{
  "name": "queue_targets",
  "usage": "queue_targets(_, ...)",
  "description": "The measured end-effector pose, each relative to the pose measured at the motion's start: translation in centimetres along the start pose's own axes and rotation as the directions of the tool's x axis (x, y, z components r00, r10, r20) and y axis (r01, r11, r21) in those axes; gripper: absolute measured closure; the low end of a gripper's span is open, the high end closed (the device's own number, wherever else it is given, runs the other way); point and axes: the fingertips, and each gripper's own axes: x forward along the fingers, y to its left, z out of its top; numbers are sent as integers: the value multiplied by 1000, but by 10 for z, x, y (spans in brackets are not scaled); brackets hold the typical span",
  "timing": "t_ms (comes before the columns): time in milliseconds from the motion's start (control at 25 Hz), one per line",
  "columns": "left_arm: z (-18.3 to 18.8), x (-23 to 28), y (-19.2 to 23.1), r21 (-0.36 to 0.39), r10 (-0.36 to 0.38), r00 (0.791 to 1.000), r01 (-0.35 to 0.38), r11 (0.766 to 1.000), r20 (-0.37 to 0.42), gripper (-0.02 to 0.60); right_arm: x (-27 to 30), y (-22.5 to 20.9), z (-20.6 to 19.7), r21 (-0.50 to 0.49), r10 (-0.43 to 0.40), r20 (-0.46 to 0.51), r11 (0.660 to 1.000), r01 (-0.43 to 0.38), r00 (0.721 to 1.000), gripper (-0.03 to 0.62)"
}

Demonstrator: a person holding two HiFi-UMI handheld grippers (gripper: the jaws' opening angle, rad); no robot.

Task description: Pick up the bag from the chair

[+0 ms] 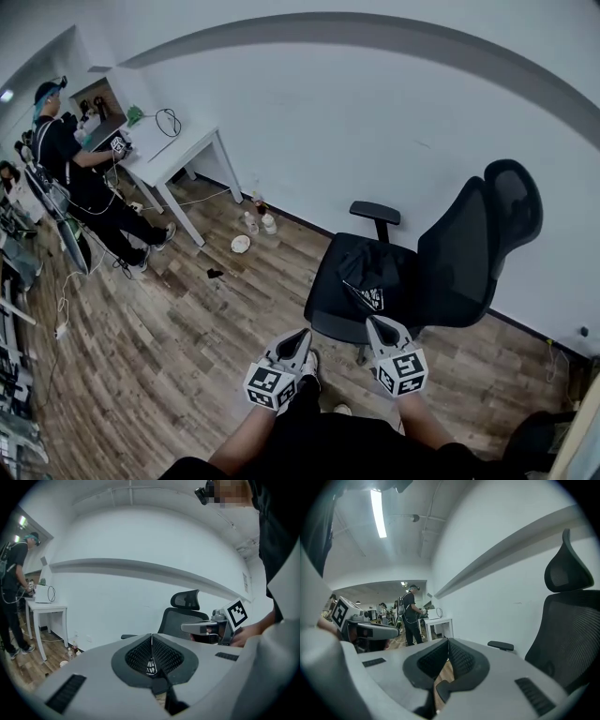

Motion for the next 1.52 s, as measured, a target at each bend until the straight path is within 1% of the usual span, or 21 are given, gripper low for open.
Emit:
queue_targets(320,21,62,63,-2,-56,998,56,998,-13,560,73,-33,19,9,-47,-18,999,47,999,574)
queue_targets(520,26,104,90,-14,-144,989,143,990,-42,560,110,-60,23,41,-133,-46,990,135,990,574)
queue_targets(640,25,129,107,-18,-194,979,193,981,-69,560,132,-73,16,56,-170,-83,983,175,982,574)
queue_targets(760,19,151,117,-30,-244,965,242,970,-99,560,141,-85,1,71,-208,-139,973,219,968,574)
queue_targets(920,9,178,122,-24,-312,939,312,950,-142,560,143,-107,-20,92,-273,-193,951,295,942,574)
queue_targets(1040,6,195,122,-23,-348,921,349,937,-175,560,140,-120,-27,111,-307,-223,935,337,925,574)
queue_targets(1160,-1,217,115,-25,-363,909,365,930,-205,559,138,-135,-35,128,-297,-252,933,336,921,574)
queue_targets(1360,-14,245,100,6,-364,893,379,925,-264,559,143,-147,-49,142,-227,-294,950,278,928,574)
queue_targets(1440,-15,254,94,16,-364,889,383,923,-277,560,146,-153,-54,150,-208,-314,953,265,926,572)
queue_targets(1520,-16,264,86,9,-368,888,386,923,-276,559,146,-160,-62,171,-192,-334,951,259,923,573)
